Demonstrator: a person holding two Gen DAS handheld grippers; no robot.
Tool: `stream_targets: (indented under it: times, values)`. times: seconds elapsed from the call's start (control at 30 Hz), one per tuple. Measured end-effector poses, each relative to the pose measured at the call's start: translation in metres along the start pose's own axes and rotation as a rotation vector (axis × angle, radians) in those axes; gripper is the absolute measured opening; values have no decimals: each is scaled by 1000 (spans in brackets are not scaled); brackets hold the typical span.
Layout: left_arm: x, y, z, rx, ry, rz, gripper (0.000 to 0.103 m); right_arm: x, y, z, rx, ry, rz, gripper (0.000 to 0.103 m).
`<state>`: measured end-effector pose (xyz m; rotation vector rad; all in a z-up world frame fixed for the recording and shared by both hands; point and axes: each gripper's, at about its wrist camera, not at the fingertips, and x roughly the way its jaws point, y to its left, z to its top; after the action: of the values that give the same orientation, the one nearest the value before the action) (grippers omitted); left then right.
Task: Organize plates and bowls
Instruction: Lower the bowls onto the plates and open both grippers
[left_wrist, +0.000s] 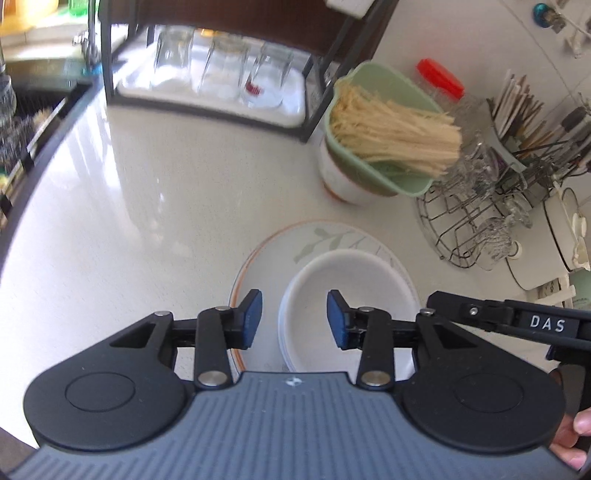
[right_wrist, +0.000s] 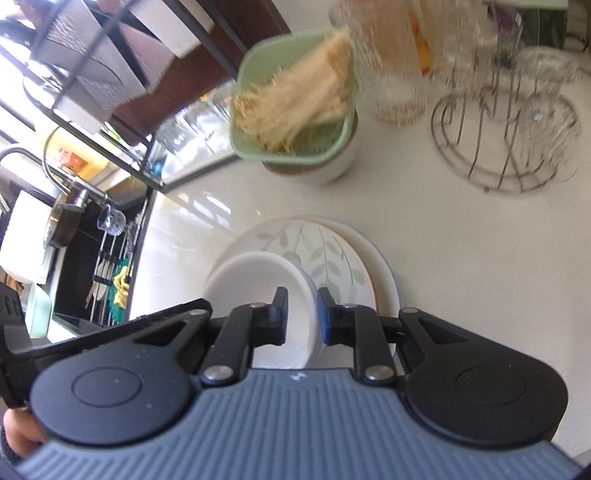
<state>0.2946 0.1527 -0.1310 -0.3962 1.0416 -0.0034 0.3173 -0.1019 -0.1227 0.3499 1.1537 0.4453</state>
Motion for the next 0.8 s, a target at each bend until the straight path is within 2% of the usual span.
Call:
stream_targets:
  times: [0.23, 0.3, 0.43, 0.63, 0.8]
  values:
    - [-47, -18, 5, 87, -71, -11, 44, -45, 16, -7, -23, -108, -29, 21]
    - [-63, -23, 3, 109, -115, -5, 44, -59, 20, -13, -26, -142, -35, 21]
    - [-92, -34, -5, 162, -147, 8, 44, -84, 28, -25, -23, -208, -54, 21]
    - [-136, -50, -29, 164, -230, 33, 47, -126, 33, -50, -59, -285, -51, 21]
    - [-163, -68, -57, 152, -274, 71, 48, -155, 27, -65, -113, -306, -46, 21]
